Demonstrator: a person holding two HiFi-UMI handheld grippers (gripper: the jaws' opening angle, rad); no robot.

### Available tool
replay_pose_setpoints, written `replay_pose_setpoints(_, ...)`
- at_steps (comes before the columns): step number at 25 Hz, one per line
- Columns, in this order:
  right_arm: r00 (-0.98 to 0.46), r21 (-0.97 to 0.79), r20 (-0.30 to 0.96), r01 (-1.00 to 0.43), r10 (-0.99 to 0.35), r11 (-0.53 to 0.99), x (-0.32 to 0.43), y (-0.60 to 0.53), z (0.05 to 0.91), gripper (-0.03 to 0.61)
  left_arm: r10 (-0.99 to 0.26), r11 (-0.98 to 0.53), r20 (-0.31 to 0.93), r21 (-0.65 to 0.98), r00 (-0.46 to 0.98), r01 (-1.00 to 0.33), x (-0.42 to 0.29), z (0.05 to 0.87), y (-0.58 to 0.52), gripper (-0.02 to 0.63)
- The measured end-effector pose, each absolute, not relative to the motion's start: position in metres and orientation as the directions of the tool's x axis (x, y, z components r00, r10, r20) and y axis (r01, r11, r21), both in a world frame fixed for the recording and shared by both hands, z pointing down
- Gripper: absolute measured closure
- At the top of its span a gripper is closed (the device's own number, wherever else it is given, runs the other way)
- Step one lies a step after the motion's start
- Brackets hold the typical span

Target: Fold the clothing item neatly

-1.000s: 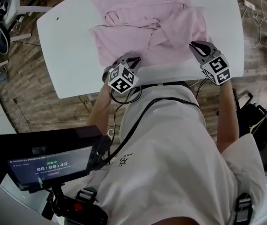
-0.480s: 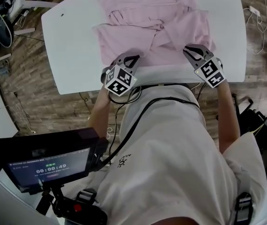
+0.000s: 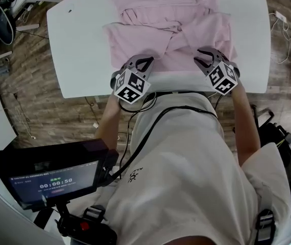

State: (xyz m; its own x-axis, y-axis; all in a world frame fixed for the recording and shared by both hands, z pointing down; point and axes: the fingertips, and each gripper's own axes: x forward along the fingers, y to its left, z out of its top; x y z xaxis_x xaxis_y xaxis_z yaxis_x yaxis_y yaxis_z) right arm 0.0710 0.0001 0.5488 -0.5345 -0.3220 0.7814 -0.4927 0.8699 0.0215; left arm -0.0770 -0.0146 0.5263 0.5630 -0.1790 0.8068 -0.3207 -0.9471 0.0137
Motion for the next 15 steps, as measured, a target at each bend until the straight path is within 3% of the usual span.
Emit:
replay_pose_setpoints(5, -0.481, 0.057, 0.813, -0.495, -0.328, 0.867, 0.068, -0.009, 0.564, 0.472, -0.185, -0.943, 0.81, 0.013, 0.556, -0.333, -0.081, 0.527, -0.014, 0.611)
replay_pose_setpoints(7, -0.48, 0.053, 0.811, -0.51, -0.335, 0.859, 0.072, -0.011, 0.562, 0.561, -0.187, -0.942, 0.812, 0.013, 0.553, -0.337, -0.082, 0.528, -0.014, 0.611)
replay_pose_setpoints(15, -0.531, 0.054, 0.738, -0.568, -0.416, 0.821, 0.083, -0.024, 0.508, 0.561, -0.229, -0.946, 0.793, -0.045, 0.564, -0.321, -0.078, 0.508, -0.03, 0.611)
